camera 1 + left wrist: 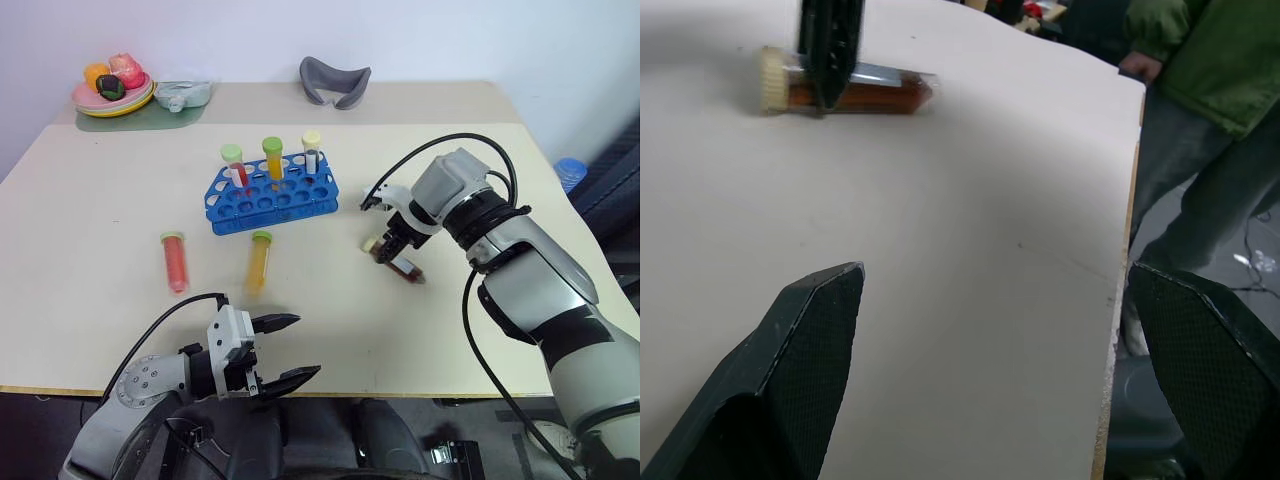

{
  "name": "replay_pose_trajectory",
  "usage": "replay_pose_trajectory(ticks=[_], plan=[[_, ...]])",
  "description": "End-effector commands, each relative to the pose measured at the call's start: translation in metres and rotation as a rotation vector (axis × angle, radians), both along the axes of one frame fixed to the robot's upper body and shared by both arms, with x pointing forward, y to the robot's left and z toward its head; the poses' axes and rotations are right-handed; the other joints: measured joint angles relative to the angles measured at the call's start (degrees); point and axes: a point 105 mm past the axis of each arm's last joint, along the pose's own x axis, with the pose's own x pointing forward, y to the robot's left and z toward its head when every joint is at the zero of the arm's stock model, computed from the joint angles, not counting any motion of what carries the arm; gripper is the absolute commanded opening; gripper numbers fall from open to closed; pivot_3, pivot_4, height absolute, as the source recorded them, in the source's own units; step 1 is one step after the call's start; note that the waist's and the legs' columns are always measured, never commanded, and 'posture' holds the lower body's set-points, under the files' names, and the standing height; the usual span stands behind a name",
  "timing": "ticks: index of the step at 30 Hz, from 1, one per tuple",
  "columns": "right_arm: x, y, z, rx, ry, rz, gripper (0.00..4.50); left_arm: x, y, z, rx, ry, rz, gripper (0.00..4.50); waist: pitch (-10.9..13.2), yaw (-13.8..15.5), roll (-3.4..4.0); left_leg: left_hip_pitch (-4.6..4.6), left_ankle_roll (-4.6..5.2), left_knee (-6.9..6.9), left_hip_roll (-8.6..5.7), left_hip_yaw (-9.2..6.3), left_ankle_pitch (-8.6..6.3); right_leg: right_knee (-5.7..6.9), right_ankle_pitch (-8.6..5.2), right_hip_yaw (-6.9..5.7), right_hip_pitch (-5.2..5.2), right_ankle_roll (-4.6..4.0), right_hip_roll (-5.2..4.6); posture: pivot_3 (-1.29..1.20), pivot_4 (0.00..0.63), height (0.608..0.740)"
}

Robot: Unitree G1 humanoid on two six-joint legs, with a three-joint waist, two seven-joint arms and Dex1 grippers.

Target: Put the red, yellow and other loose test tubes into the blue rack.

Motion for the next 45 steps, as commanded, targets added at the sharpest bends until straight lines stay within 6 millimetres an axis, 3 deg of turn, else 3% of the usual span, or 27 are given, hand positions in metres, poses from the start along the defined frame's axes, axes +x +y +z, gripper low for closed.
replay_pose_trajectory(ticks=[1, 4, 7, 13, 17, 23, 31, 45], plan=[[-0.001, 0.032, 0.043, 0.306, -0.09, 0.007, 0.78, -0.002, 0.001, 0.009, -0.017, -0.03, -0.009, 4.33, 0.07, 0.06, 0.11, -0.02, 0.0, -0.01, 0.0, 0.0, 0.0, 0.0, 0.0, 0.0, -0.01, 0.0, 0.0, 0.0, 0.15, 0.74], [-0.001, 0.048, 0.068, 0.563, -0.211, 0.022, 0.78, -0.003, 0.003, 0.01, -0.012, -0.028, -0.009, 4.33, 0.07, 0.31, 0.09, -0.04, 0.0, -0.02, 0.0, 0.0, 0.0, -0.03, 0.0, -0.01, 0.0, 0.0, 0.0, 0.0, 0.15, 0.74], [-0.012, 0.059, 0.104, 0.956, -0.314, 0.091, 0.78, -0.002, 0.005, 0.012, -0.006, -0.028, -0.009, 4.33, 0.08, 0.45, 0.09, -0.06, 0.0, -0.02, -0.02, 0.01, 0.0, -0.09, 0.0, -0.04, 0.09, 0.01, -0.03, 0.0, 0.15, 0.74], [0.007, 0.068, 0.107, 1.081, -0.783, -0.018, 0.78, -0.002, 0.013, 0.017, 0.021, -0.021, -0.02, 4.33, 0.08, 0.08, 0.09, -0.06, 0.0, -0.02, 0.0, 0.05, 0.0, -0.03, 0.0, -0.04, 0.03, 0.02, 0.0, 0.0, 0.15, 0.74], [0.025, 0.074, 0.101, 1.106, -0.995, -0.089, 0.78, -0.006, 0.013, 0.025, 0.031, -0.017, -0.027, 4.33, 0.09, -0.59, 0.09, -0.06, -0.01, -0.02, 0.0, 0.09, 0.01, 0.02, 0.0, -0.01, -0.01, 0.02, 0.01, 0.0, 0.15, 0.74], [0.037, 0.081, 0.087, 1.137, -1.135, -0.149, 0.78, -0.016, 0.012, 0.038, 0.057, -0.007, -0.006, 4.33, 0.1, -1.19, 0.11, -0.05, -0.02, -0.01, 0.02, 0.06, 0.01, 0.06, 0.0, -0.01, 0.0, 0.02, 0.01, 0.0, 0.15, 0.74], [0.047, 0.074, 0.07, 1.155, -1.193, -0.242, 0.78, -0.022, 0.006, 0.051, 0.067, -0.016, 0.036, 4.33, 0.11, -1.17, 0.13, -0.01, -0.04, -0.01, 0.04, 0.05, 0.03, 0.09, 0.0, 0.02, 0.03, 0.02, 0.02, 0.0, 0.15, 0.74], [0.049, 0.061, 0.035, 1.053, -1.186, -0.27, 0.78, -0.023, 0.019, 0.059, 0.04, -0.047, 0.121, 4.33, 0.13, -1.21, 0.16, 0.03, -0.08, -0.02, 0.03, 0.07, 0.05, 0.09, 0.0, 0.02, 0.06, 0.01, 0.02, 0.0, 0.15, 0.74]])
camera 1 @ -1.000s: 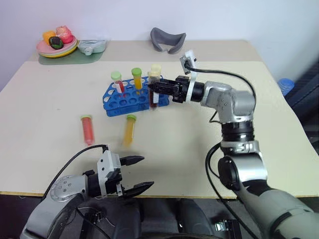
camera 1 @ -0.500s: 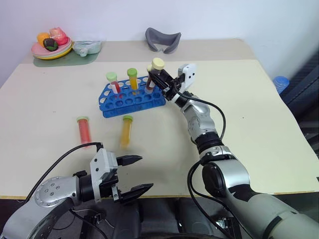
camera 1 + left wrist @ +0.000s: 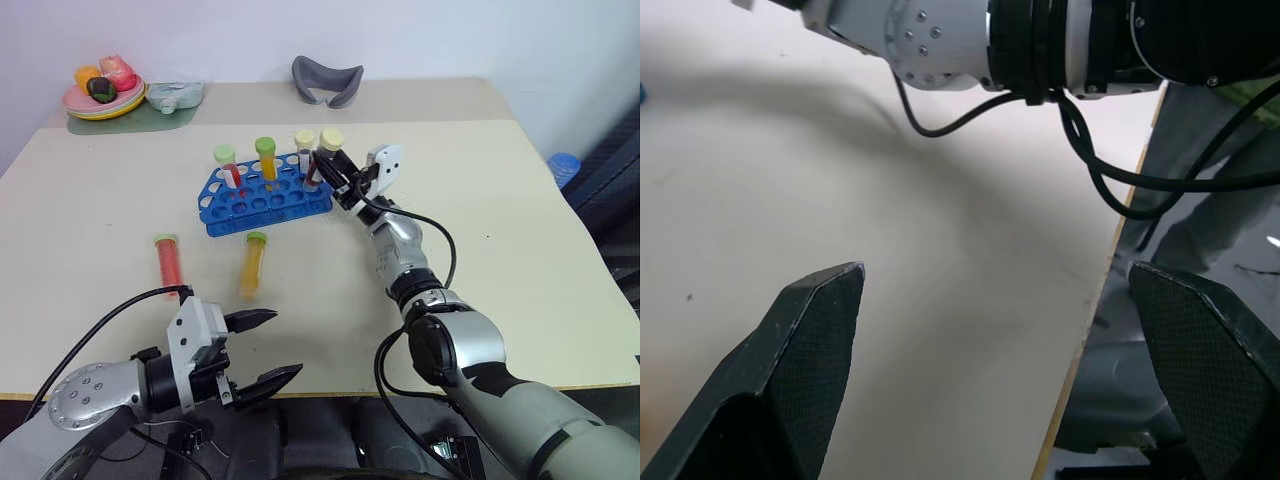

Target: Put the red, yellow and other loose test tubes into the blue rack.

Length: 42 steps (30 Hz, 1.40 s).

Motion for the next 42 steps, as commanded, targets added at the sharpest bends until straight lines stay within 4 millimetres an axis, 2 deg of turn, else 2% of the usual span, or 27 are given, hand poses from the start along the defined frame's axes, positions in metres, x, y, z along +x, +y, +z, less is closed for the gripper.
replay_pose_trajectory(ticks=[1, 4, 8, 11, 14, 26, 35, 42], plan=[[-0.001, 0.0, 0.003, -0.033, -0.039, -0.006, 0.78, 0.001, -0.001, 0.013, -0.054, -0.077, 0.034, 4.33, 0.0, 0.01, 0.0, 0.0, 0.0, 0.0, 0.0, 0.0, 0.0, 0.0, 0.0, 0.0, 0.0, 0.0, 0.0, 0.0, 0.15, 0.74], [-0.001, 0.002, -0.004, -0.054, -0.014, 0.001, 0.78, 0.017, 0.01, 0.019, -0.118, -0.134, 0.167, 4.33, 0.0, 0.04, 0.0, 0.0, 0.0, 0.01, 0.0, 0.0, 0.0, 0.0, 0.0, 0.01, 0.01, 0.0, -0.01, 0.0, 0.15, 0.74], [-0.001, 0.002, -0.01, -0.07, 0.006, 0.002, 0.78, 0.035, 0.022, 0.022, -0.12, -0.196, 0.287, 4.33, -0.01, 0.05, -0.01, 0.04, -0.01, 0.02, 0.0, -0.01, 0.0, 0.02, 0.0, 0.01, 0.06, 0.0, 0.01, 0.0, 0.15, 0.74], [0.0, 0.0, -0.011, -0.077, 0.012, -0.002, 0.78, 0.061, 0.039, 0.022, -0.119, -0.23, 0.399, 4.33, -0.02, 0.16, -0.01, 0.08, -0.01, 0.03, -0.01, -0.01, 0.0, 0.01, 0.0, 0.0, 0.11, 0.0, 0.0, 0.0, 0.15, 0.74], [0.001, 0.0, -0.012, -0.082, 0.019, -0.008, 0.78, 0.071, 0.045, 0.02, -0.111, -0.248, 0.443, 4.33, -0.04, -0.07, -0.04, 0.08, -0.02, 0.05, -0.02, 0.0, 0.01, 0.02, 0.0, 0.0, 0.12, 0.0, -0.01, 0.0, 0.15, 0.74], [0.006, -0.004, -0.017, -0.134, 0.05, -0.039, 0.78, 0.063, 0.049, 0.009, -0.116, -0.285, 0.474, 4.33, -0.04, 0.14, -0.05, 0.04, -0.07, 0.04, -0.01, 0.05, 0.04, 0.01, 0.01, 0.03, 0.06, 0.01, -0.05, 0.0, 0.15, 0.74], [0.005, 0.004, -0.023, -0.313, 0.033, 0.004, 0.78, 0.06, 0.05, 0.001, -0.105, -0.284, 0.468, 4.33, -0.04, 0.11, -0.05, 0.05, -0.07, 0.04, -0.02, 0.05, 0.04, 0.01, 0.01, 0.03, 0.05, 0.01, -0.05, 0.0, 0.15, 0.74], [0.005, 0.006, -0.023, -0.329, 0.054, 0.03, 0.78, 0.063, 0.047, -0.003, -0.113, -0.284, 0.456, 4.33, -0.05, 0.12, -0.05, 0.05, -0.07, 0.04, -0.01, 0.05, 0.04, 0.01, 0.01, 0.03, 0.07, 0.01, -0.05, 0.0, 0.15, 0.74]])
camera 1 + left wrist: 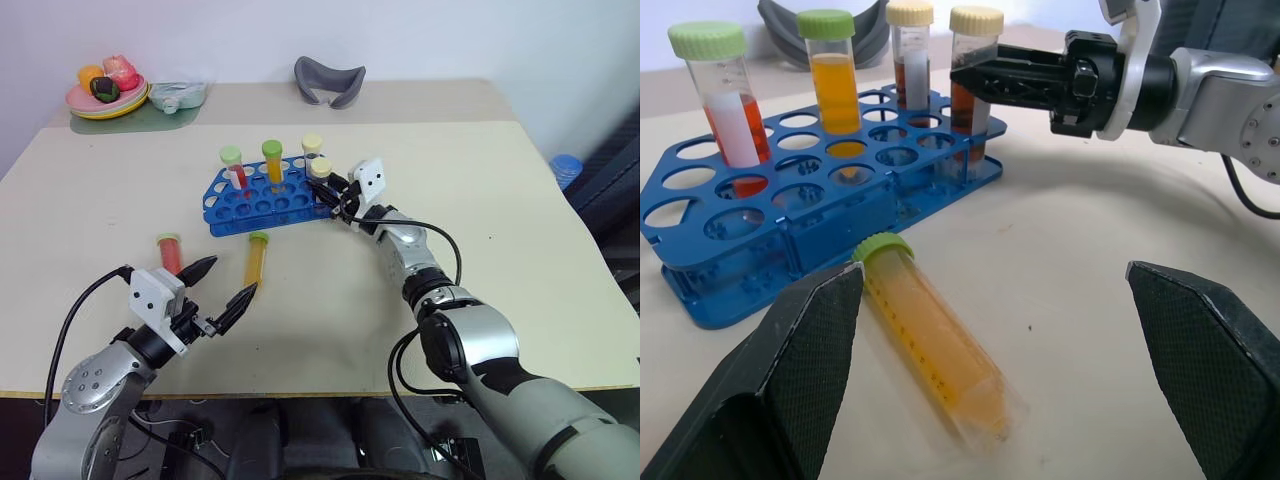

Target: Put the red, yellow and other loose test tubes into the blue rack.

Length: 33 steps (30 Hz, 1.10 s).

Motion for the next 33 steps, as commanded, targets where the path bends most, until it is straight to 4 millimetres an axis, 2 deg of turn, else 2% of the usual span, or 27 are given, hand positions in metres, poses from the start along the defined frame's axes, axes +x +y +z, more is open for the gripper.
replay_pose_trajectory(ticks=[1, 3, 4, 7, 8, 16, 23, 26, 29, 31, 33], plan=[[0.001, 0.004, 0.007, 0.007, 0.011, 0.026, 0.78, 0.0, -0.004, 0.006, 0.003, -0.042, -0.017, 4.33, 0.0, -0.02, 0.0, 0.0, 0.0, 0.0, 0.0, 0.0, 0.0, 0.0, 0.0, 0.0, 0.0, 0.0, 0.0, 0.0, 0.15, 0.74], [0.003, 0.004, 0.005, 0.0, 0.039, 0.026, 1.8, 0.001, -0.005, 0.007, 0.001, -0.045, -0.019, 4.33, 0.0, -0.02, 0.0, 0.0, 0.0, 0.0, 0.0, 0.0, 0.0, 0.0, 0.0, 0.0, 0.0, 0.0, 0.0, 0.0, 0.15, 0.74], [0.003, 0.004, 0.005, -0.005, 0.039, 0.024, 2.12, 0.002, -0.005, 0.007, 0.001, -0.046, -0.019, 4.33, 0.0, -0.02, -0.01, 0.0, 0.0, 0.0, 0.0, 0.0, 0.0, 0.0, 0.0, 0.0, 0.0, 0.0, 0.0, 0.0, 0.15, 0.74], [0.004, 0.004, 0.006, -0.041, 0.013, 0.001, 3.82, 0.003, -0.004, 0.008, -0.001, -0.052, -0.022, 4.33, 0.01, -0.1, 0.01, 0.0, 0.0, -0.01, 0.01, 0.0, 0.0, 0.02, 0.0, 0.0, -0.04, 0.0, 0.02, 0.0, 0.15, 0.74], [0.003, 0.005, 0.006, -0.042, 0.011, 0.011, 4.14, 0.003, -0.004, 0.009, -0.01, -0.052, -0.017, 4.33, 0.01, -0.09, 0.01, 0.0, 0.0, -0.01, 0.01, 0.0, 0.0, 0.02, 0.0, 0.0, -0.03, 0.0, 0.03, 0.0, 0.15, 0.74], [-0.001, 0.001, 0.015, -0.072, -0.069, 0.034, 4.14, 0.011, -0.005, 0.008, -0.044, -0.03, 0.057, 4.33, 0.01, -0.02, 0.01, -0.01, 0.0, -0.01, 0.01, -0.02, 0.0, 0.01, 0.0, 0.0, -0.02, 0.0, 0.01, 0.0, 0.15, 0.74], [-0.011, -0.025, -0.004, -0.158, 0.03, 0.031, 4.14, 0.014, 0.0, 0.005, -0.003, 0.029, 0.218, 4.33, -0.01, 0.19, -0.01, -0.03, 0.0, 0.0, 0.01, -0.11, 0.0, 0.02, 0.01, 0.0, -0.03, 0.01, -0.04, 0.0, 0.15, 0.74], [-0.031, -0.048, -0.011, -0.193, 0.088, 0.026, 4.14, 0.023, 0.007, 0.016, -0.021, 0.04, 0.296, 4.33, 0.0, 0.66, -0.01, -0.04, 0.0, 0.0, 0.0, -0.12, 0.0, 0.0, 0.01, 0.0, -0.02, 0.02, -0.04, 0.0, 0.15, 0.74], [-0.063, -0.073, -0.01, -0.231, 0.16, 0.076, 4.14, 0.035, 0.007, 0.03, -0.089, 0.064, 0.346, 4.33, 0.0, 1.61, -0.01, -0.06, 0.01, 0.03, 0.0, -0.13, -0.01, -0.01, 0.01, 0.0, -0.03, 0.03, -0.04, 0.0, 0.15, 0.74], [-0.087, -0.091, -0.007, -0.3, 0.21, 0.147, 4.14, 0.045, 0.014, 0.022, -0.011, 0.202, 0.445, 4.33, 0.03, 1.9, 0.02, -0.09, 0.02, 0.06, -0.02, -0.16, -0.01, -0.03, 0.01, 0.0, -0.01, 0.04, -0.07, 0.0, 0.15, 0.74], [-0.105, -0.104, -0.003, -0.345, 0.287, 0.213, 4.14, 0.054, 0.011, 0.03, -0.017, 0.257, 0.463, 4.33, 0.03, 1.9, -0.04, -0.11, 0.02, 0.1, -0.12, -0.18, -0.01, -0.04, 0.01, -0.01, 0.03, 0.11, -0.08, 0.0, 0.15, 0.74]])
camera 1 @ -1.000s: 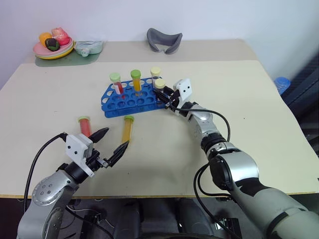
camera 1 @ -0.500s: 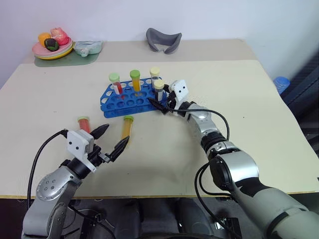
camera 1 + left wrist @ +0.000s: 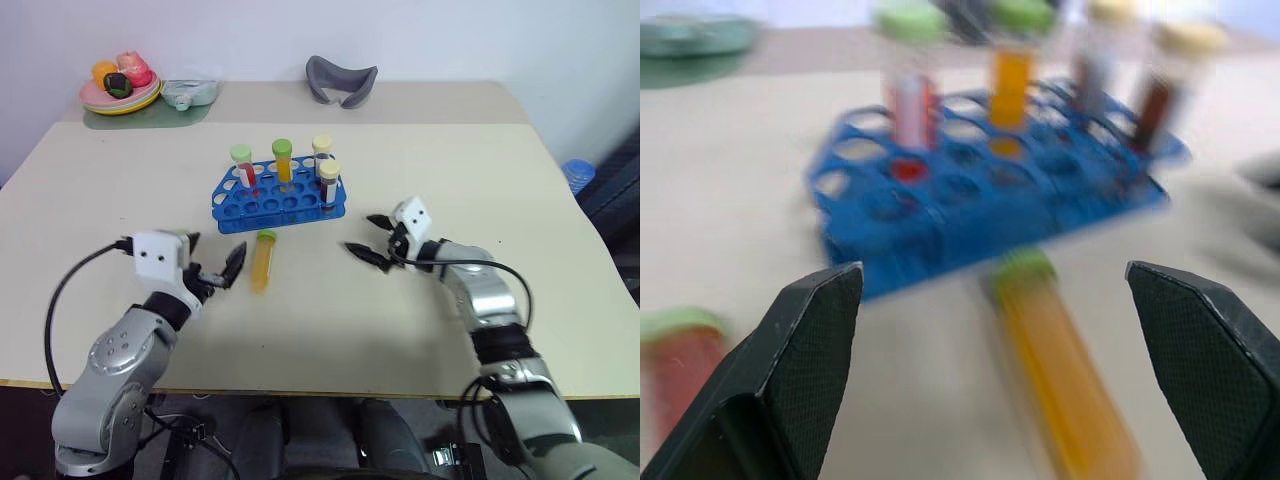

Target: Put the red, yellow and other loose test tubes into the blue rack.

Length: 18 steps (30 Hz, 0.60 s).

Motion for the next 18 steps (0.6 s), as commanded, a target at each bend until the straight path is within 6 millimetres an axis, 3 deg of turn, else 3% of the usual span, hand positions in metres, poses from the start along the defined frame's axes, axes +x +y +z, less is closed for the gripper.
replay_pose_trajectory(ticks=[1, 5, 9, 14, 18], plan=[[-0.027, -0.007, 0.03, -0.009, 0.057, 0.127, 4.14, 0.007, 0.001, 0.013, -0.005, 0.084, 0.056, 4.33, 0.04, -0.28, -0.12, 0.01, 0.0, 0.01, 0.01, -0.01, 0.0, -0.01, 0.0, 0.0, 0.02, 0.0, 0.03, 0.0, 0.15, 0.74], [-0.048, -0.027, 0.051, -0.031, 0.226, 0.218, 4.14, 0.027, -0.018, 0.019, 0.046, 0.276, -0.065, 4.33, 0.11, -0.62, -0.31, 0.01, 0.01, 0.03, 0.01, -0.08, 0.0, 0.01, 0.0, -0.11, 0.05, 0.0, 0.16, 0.0, 0.15, 0.74], [-0.034, -0.031, 0.061, -0.061, 0.146, 0.182, 4.14, 0.047, -0.017, 0.009, 0.022, 0.392, -0.03, 4.33, 0.11, -1.14, -0.31, 0.11, 0.02, -0.03, 0.04, -0.03, -0.01, -0.05, 0.0, -0.02, 0.04, 0.0, 0.21, 0.0, 0.15, 0.74], [-0.04, -0.028, 0.057, -0.098, 0.124, 0.196, 4.14, 0.047, -0.015, -0.014, 0.043, 0.514, -0.002, 4.33, 0.16, -0.27, -0.4, -0.02, 0.0, -0.02, 0.06, -0.05, 0.01, -0.04, 0.0, -0.02, -0.08, 0.0, 0.12, 0.0, 0.15, 0.74], [-0.041, -0.026, 0.056, -0.096, 0.118, 0.192, 4.14, 0.049, -0.018, -0.02, 0.023, 0.569, 0.011, 4.33, 0.17, 0.9, -0.41, -0.03, -0.01, 0.04, 0.01, -0.1, 0.01, -0.05, 0.01, -0.01, -0.07, 0.02, -0.02, 0.0, 0.15, 0.74]])
